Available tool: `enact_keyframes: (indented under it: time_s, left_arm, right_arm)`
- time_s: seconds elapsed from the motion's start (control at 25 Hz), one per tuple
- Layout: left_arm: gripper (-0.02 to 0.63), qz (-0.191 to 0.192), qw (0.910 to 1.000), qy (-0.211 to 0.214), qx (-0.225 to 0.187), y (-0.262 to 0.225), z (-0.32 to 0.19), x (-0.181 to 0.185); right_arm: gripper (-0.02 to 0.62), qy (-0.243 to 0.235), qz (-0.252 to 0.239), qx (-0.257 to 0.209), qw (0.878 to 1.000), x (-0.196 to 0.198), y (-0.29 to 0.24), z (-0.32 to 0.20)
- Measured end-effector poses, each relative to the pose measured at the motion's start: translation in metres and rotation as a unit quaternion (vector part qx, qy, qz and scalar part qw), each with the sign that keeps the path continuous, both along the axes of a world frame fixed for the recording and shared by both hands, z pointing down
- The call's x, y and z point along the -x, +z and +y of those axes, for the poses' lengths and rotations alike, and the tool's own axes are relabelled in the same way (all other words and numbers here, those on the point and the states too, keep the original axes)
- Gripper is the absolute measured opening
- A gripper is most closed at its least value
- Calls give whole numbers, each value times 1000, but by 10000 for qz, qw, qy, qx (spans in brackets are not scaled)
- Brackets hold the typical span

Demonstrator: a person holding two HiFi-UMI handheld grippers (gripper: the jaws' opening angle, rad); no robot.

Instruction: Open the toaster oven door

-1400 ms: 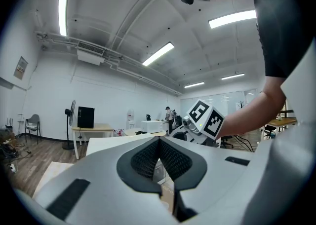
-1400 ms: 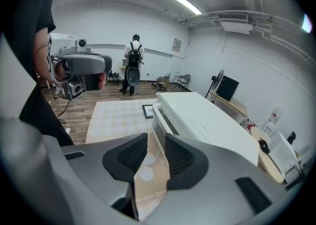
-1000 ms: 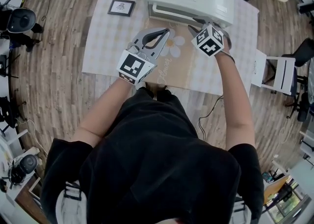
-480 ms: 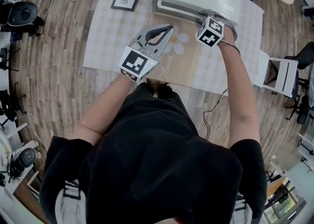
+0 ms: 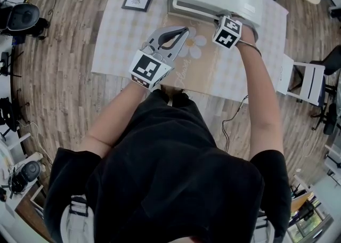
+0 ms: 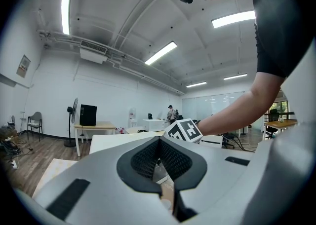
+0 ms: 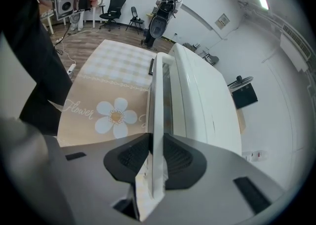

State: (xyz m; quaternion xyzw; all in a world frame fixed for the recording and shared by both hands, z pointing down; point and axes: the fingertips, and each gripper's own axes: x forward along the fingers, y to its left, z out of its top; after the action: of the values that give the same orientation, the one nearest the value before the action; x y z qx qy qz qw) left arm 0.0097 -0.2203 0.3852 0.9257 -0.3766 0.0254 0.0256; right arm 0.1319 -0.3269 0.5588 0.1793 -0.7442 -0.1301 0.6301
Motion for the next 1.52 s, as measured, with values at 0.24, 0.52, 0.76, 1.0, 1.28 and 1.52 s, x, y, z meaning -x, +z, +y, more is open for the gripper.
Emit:
enact_keyframes:
  time_s: [0.24, 0.52, 0.76, 1.0, 1.28, 1.52]
  left_arm:
    - [12, 50, 10000, 3, 39, -1, 2, -1]
    - [12, 46, 10000, 10, -24, -3, 7, -2]
    - [12, 20, 10000, 45, -75, 2, 10, -5]
    - [14, 36, 10000, 69, -53, 5, 6, -8]
    - [12, -15, 9999, 125, -87, 14, 3, -13]
    - [12, -16, 9999, 140, -57, 18, 1, -16]
  right_arm:
    - [104, 29, -30, -146, 9999, 1, 3, 5]
    - [104, 63, -46, -301, 9995, 3, 8, 17]
    - [104, 135, -28, -470, 9988, 3, 8, 26]
    - [106, 183, -132, -596, 9980, 5, 13, 35]
    - [109, 271, -138, -839, 9960, 5, 16, 41]
    - [110, 339, -161, -1008, 9942, 6, 19, 50]
